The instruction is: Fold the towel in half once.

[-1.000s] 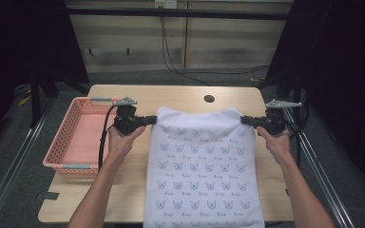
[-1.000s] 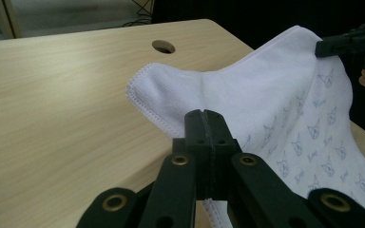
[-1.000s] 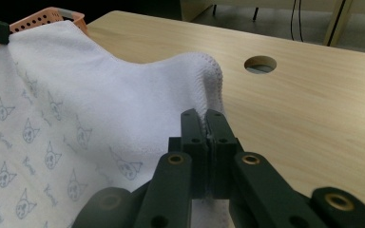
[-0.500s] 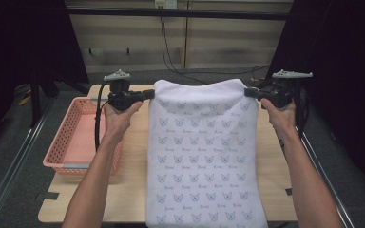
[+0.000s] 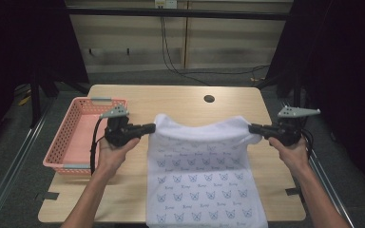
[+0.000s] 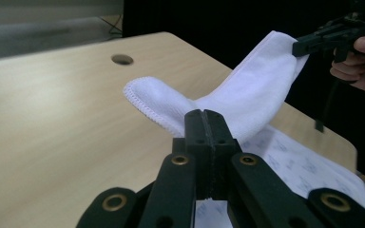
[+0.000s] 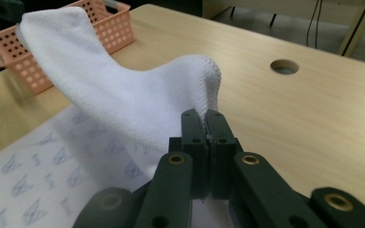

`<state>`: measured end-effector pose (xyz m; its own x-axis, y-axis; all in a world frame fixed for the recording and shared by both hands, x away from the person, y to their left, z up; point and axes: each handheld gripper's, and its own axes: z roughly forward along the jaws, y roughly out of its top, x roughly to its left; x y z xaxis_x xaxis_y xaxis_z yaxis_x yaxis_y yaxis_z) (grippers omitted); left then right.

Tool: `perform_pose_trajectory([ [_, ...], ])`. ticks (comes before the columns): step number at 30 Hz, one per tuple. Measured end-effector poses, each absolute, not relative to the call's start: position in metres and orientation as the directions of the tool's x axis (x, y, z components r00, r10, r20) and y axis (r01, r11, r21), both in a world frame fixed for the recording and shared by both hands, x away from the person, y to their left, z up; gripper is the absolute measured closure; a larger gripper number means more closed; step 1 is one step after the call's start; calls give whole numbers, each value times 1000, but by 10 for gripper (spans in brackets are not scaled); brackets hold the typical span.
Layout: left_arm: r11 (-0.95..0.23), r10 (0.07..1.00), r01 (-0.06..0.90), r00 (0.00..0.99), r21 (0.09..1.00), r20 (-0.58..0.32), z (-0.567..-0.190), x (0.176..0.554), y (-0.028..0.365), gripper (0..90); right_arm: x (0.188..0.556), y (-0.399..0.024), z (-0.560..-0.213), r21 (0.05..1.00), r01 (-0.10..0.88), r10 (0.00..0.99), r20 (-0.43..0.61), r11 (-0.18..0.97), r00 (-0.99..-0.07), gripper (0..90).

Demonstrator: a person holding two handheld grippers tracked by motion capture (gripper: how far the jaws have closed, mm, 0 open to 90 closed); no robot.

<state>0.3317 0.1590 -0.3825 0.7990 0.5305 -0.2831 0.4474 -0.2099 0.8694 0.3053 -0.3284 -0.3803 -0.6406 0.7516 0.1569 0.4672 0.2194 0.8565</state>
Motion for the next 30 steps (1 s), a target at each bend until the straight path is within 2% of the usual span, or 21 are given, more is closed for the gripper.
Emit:
perform_pose_trajectory([
  [3, -234, 526, 460, 801, 857, -287, -391, 308, 162, 900, 280, -324, -387, 842, 478, 731, 159, 251, -663, 886],
  [5, -224, 503, 478, 803, 849, -320, -396, 293, 165, 900, 263, -321, -391, 831, 486, 720, 160, 272, -676, 886],
  [7, -269, 508, 490, 803, 829, -310, -403, 279, 166, 900, 246, -321, -397, 820, 499, 715, 168, 282, -679, 886],
  [10, -268, 496, 540, 787, 798, -366, -423, 264, 169, 900, 225, -323, -413, 796, 536, 713, 201, 280, -672, 886],
  [14, -352, 512, 590, 771, 726, -379, -460, 251, 164, 900, 209, -323, -444, 729, 608, 724, 230, 314, -650, 886],
  [16, -378, 515, 627, 754, 681, -408, -475, 250, 162, 900, 206, -323, -459, 696, 640, 726, 250, 325, -641, 886],
  [21, -444, 513, 627, 763, 640, -392, -491, 250, 150, 900, 206, -318, -487, 626, 692, 733, 270, 359, -624, 886],
  [24, -463, 522, 629, 763, 624, -382, -497, 255, 144, 900, 208, -312, -490, 610, 691, 730, 255, 388, -634, 886],
  [26, -466, 539, 611, 770, 640, -342, -497, 262, 142, 900, 212, -311, -491, 614, 688, 731, 252, 386, -635, 887],
  [30, -462, 592, 619, 748, 635, -299, -495, 295, 134, 900, 228, -309, -492, 622, 691, 755, 235, 367, -612, 887],
])
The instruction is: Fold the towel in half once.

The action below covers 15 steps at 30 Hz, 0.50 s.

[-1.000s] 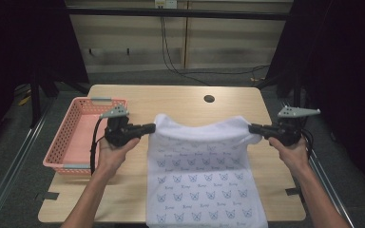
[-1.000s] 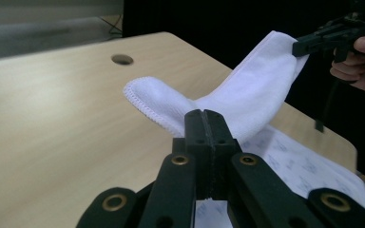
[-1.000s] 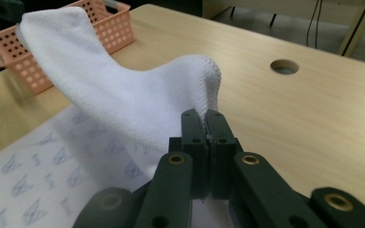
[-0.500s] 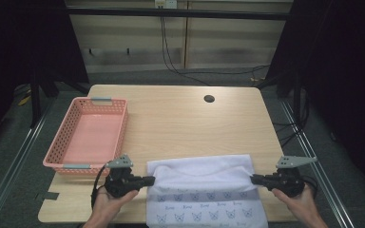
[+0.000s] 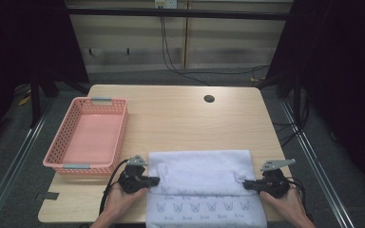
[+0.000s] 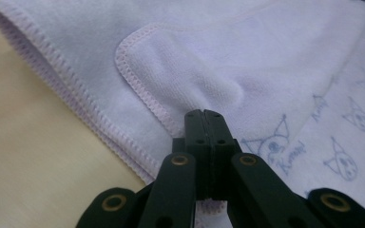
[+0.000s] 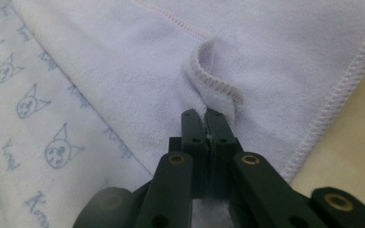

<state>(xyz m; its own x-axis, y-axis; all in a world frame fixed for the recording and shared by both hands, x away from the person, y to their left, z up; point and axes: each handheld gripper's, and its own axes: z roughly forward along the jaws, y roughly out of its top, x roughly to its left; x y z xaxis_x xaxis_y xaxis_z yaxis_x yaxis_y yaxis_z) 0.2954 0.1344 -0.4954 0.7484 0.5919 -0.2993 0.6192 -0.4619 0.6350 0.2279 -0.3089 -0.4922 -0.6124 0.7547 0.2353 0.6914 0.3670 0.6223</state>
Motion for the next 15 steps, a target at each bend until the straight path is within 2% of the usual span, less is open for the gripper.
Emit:
perform_pose_trajectory([
  [4, -443, 626, 627, 728, 641, -279, -496, 330, 123, 900, 256, -308, -494, 634, 690, 777, 216, 348, -591, 887],
  [8, -380, 657, 648, 691, 660, -300, -500, 353, 122, 900, 285, -311, -496, 648, 691, 796, 210, 322, -568, 887],
  [13, -381, 701, 643, 670, 665, -246, -499, 382, 114, 900, 319, -309, -498, 665, 682, 820, 181, 305, -543, 887],
  [15, -354, 714, 657, 649, 665, -261, -501, 396, 113, 900, 333, -309, -499, 670, 679, 830, 165, 302, -532, 887],
])
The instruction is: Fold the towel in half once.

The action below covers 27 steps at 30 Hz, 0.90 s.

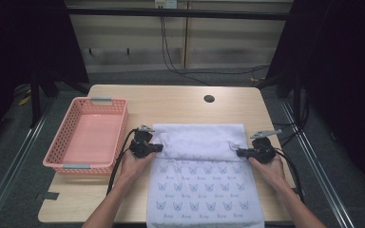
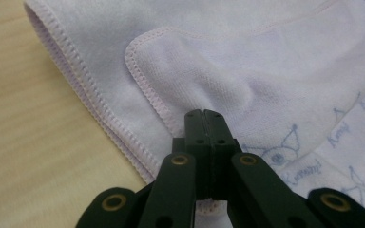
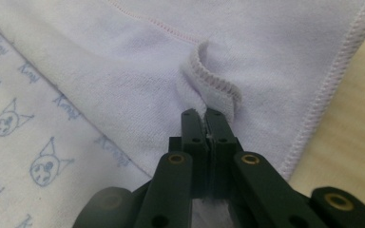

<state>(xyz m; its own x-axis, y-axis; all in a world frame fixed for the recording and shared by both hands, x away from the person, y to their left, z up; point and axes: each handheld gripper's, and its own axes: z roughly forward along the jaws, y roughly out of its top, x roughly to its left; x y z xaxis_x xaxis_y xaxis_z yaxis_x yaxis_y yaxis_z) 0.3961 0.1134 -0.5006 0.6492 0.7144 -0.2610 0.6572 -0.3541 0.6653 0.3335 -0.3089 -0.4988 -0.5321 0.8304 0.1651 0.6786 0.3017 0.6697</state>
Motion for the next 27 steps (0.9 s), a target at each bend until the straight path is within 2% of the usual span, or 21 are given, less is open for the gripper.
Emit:
perform_pose_trajectory([
  [7, -323, 745, 671, 615, 668, -257, -502, 429, 108, 900, 374, -313, -503, 687, 689, 856, 194, 230, -479, 887],
  [12, -297, 758, 676, 597, 675, -264, -504, 449, 106, 900, 395, -309, -502, 680, 701, 876, 183, 215, -445, 887],
  [20, -318, 778, 673, 588, 668, -221, -502, 480, 102, 900, 425, -303, -501, 664, 722, 909, 156, 194, -387, 886],
  [25, -291, 780, 677, 577, 676, -242, -503, 486, 106, 900, 436, -302, -503, 670, 728, 918, 182, 146, -352, 885],
  [27, -289, 777, 671, 581, 682, -243, -499, 483, 109, 900, 437, -303, -501, 668, 727, 913, 181, 158, -364, 885],
])
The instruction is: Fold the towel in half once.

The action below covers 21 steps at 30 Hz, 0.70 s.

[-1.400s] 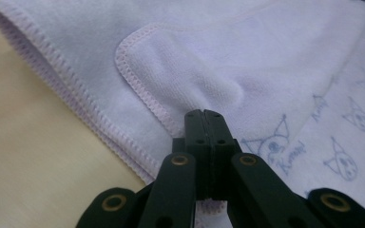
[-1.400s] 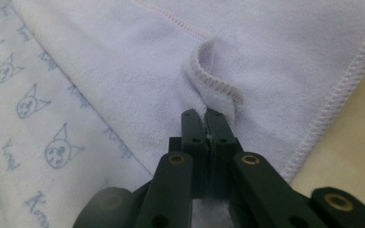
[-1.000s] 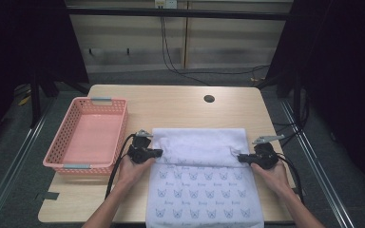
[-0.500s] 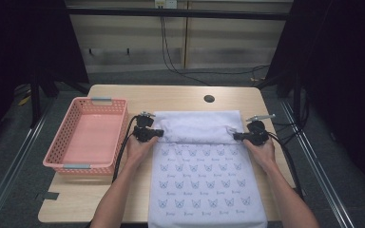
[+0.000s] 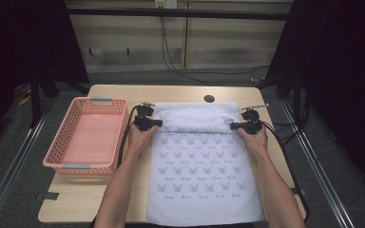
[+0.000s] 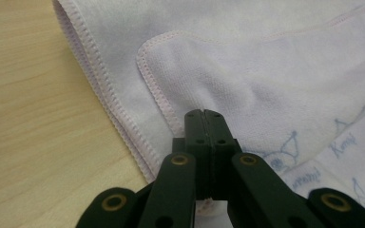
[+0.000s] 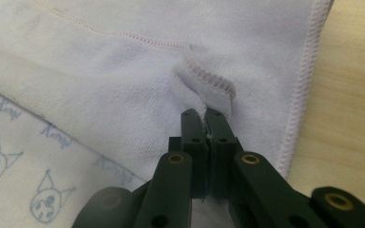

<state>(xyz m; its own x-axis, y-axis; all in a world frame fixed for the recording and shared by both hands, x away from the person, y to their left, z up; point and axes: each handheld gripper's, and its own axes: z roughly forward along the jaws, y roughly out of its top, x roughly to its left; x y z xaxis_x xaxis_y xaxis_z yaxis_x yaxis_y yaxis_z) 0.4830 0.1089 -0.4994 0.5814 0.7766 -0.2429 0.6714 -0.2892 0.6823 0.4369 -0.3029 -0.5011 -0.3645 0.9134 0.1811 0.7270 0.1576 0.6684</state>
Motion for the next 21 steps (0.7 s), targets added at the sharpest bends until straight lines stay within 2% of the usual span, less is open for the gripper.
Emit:
perform_pose_trajectory([
  [4, -234, 762, 640, 588, 732, -271, -482, 473, 121, 900, 433, -313, -486, 708, 691, 895, 203, 147, -398, 884],
  [10, -185, 729, 569, 626, 801, -276, -435, 454, 132, 900, 425, -324, -429, 804, 579, 869, 185, 134, -458, 885],
  [15, -185, 694, 496, 677, 849, -244, -391, 434, 138, 900, 416, -328, -381, 853, 506, 858, 163, 126, -488, 885],
  [21, -180, 668, 442, 711, 879, -221, -353, 411, 148, 900, 398, -328, -348, 876, 455, 835, 125, 161, -536, 886],
])
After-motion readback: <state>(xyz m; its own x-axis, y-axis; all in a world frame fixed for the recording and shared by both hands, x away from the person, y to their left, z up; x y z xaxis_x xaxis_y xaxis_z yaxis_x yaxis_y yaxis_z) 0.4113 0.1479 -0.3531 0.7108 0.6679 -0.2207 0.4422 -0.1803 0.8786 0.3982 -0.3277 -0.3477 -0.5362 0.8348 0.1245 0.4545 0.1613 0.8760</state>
